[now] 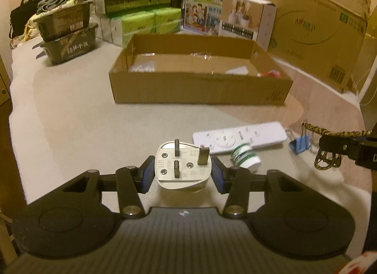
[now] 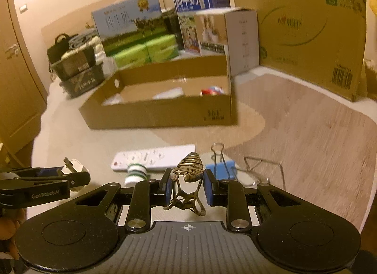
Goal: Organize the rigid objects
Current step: 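Grasp the white plug with the left tool while the right holds the coiled holder, then carry the plug and coiled holder into the tray and open both tools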
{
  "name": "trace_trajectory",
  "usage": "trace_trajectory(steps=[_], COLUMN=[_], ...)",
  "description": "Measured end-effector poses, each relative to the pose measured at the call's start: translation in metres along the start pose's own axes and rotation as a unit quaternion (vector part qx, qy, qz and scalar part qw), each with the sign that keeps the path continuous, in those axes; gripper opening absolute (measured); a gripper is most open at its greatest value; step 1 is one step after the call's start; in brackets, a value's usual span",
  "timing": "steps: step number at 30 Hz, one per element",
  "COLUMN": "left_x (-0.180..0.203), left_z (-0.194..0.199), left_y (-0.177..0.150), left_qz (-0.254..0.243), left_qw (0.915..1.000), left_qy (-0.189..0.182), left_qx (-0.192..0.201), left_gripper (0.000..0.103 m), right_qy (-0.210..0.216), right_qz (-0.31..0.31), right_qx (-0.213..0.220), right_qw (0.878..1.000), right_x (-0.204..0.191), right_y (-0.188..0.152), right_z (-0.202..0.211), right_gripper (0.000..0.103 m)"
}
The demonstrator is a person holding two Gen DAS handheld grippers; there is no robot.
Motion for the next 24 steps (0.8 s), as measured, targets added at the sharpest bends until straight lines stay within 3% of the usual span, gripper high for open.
trace_trajectory(steps=[12,24], left_x=[0.013,0.013], left_z=[0.020,0.005], left_y=[0.034,0.096], left_qz=[0.006,-0.005], left_qw=[0.9996,0.9985], left_qy=[-0.009,-0.016], left_qx=[0.026,0.052], left_gripper=[0.046,0.046], right_qy=[0.012,0.016], right_qz=[0.025,0.060], right_qx=[0.023,0.040], right_qw=[0.999,0.997], right_x=[-0.006,-0.008], right_y=[0.030,0.090], right_z=[0.013,-0.013], right_gripper=[0.028,0.028])
Point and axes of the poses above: each gripper's, at about its wrist camera, not at the fingertips, and z roughly against the way its jaws point, x to its right, y to its top, the point moved 8 cm from there along -z, roughly the way its jaws point, and after that the axes turned 1 degree about -z, right-handed, at the moved point
